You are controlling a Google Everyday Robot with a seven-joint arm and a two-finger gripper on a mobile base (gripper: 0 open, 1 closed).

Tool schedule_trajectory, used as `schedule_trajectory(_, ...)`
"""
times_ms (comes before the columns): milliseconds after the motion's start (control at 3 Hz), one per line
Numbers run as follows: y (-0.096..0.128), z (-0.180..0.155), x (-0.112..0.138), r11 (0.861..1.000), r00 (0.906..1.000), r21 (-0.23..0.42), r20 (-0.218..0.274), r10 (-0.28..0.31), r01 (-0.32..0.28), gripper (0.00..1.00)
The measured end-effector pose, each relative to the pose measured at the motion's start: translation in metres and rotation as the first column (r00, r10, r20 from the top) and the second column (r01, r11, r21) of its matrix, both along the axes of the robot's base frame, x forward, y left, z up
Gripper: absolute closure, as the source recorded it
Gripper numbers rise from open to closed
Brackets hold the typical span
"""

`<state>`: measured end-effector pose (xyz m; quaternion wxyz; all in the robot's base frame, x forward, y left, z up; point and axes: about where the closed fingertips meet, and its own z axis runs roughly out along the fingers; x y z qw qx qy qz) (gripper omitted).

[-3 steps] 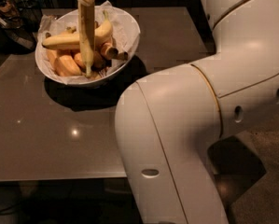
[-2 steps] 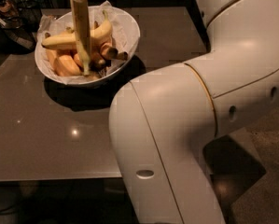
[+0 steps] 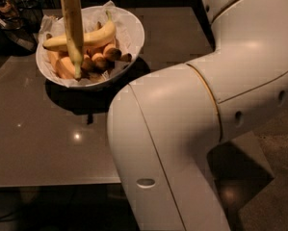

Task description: Pick banana from white bowl

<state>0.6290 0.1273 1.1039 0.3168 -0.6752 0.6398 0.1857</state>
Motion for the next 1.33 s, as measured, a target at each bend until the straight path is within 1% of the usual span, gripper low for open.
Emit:
schedule_trajectory(333,0.000,0.000,0.000,1.000,1.0000,0.000,0.000,0.000,0.000,1.00)
schedule_trajectory(667,-0.004,0.011,-0.010,0.999,0.9988,-0.002,-0.023,-0.044,0.044,1.00)
schedule_trajectory(1000,-0.005,0.020,-0.018,0.994,0.9928,0.021,-0.064,-0.102,0.103,1.00)
schedule_trajectory(1333,-0.005,0.020,-0.018,0.994,0.9928,0.021,-0.063,-0.102,0.103,1.00)
